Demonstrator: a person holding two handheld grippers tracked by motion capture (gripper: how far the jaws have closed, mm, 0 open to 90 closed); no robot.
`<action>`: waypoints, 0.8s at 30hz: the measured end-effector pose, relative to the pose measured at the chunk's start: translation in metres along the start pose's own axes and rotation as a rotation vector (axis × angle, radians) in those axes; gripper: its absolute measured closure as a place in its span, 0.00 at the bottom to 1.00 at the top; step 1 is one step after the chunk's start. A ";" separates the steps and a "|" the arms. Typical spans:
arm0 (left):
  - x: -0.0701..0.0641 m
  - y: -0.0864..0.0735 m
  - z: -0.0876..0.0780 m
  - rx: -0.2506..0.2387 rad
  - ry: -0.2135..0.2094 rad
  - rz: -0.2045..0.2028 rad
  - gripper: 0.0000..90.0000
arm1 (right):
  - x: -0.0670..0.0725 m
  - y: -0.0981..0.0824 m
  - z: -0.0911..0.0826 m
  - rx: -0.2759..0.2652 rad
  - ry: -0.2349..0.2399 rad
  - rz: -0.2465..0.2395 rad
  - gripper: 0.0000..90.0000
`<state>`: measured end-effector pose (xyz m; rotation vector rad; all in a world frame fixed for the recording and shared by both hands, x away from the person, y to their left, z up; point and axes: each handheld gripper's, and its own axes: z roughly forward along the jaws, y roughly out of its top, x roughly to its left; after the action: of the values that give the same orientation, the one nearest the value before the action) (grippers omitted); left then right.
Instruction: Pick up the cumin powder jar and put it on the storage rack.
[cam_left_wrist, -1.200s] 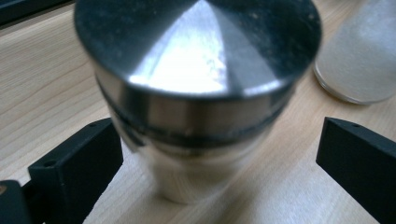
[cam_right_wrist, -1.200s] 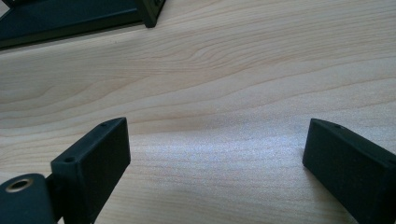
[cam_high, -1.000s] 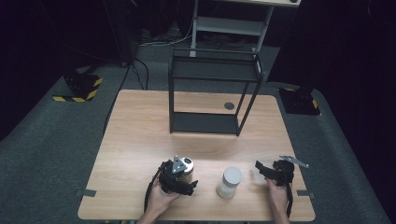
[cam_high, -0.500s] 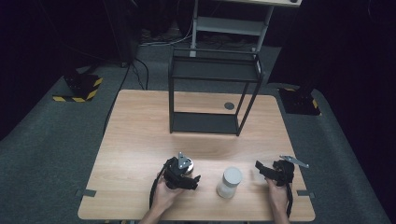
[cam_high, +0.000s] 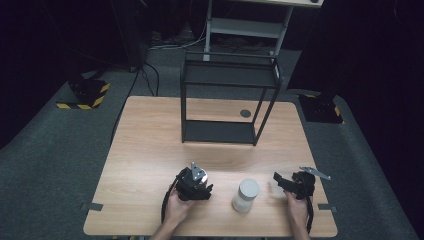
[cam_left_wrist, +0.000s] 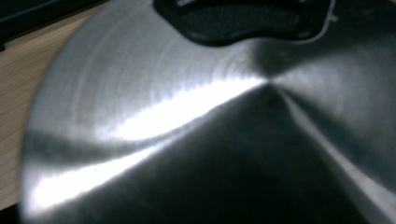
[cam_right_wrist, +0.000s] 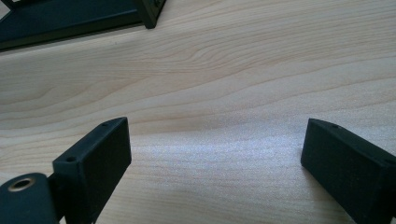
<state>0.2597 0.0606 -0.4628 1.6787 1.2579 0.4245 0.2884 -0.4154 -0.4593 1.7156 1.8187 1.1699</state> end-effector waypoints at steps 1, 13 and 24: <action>0.000 0.000 0.000 0.000 0.001 0.001 0.31 | 0.000 0.000 0.000 0.000 0.000 0.000 0.08; 0.000 0.000 0.000 -0.002 0.009 0.001 0.35 | 0.001 0.000 0.000 0.001 -0.004 -0.004 0.09; -0.002 0.000 -0.001 0.004 0.020 0.017 0.35 | 0.001 0.000 0.000 0.001 -0.003 -0.003 0.09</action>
<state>0.2583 0.0590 -0.4616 1.6936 1.2606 0.4500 0.2884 -0.4148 -0.4591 1.7136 1.8195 1.1651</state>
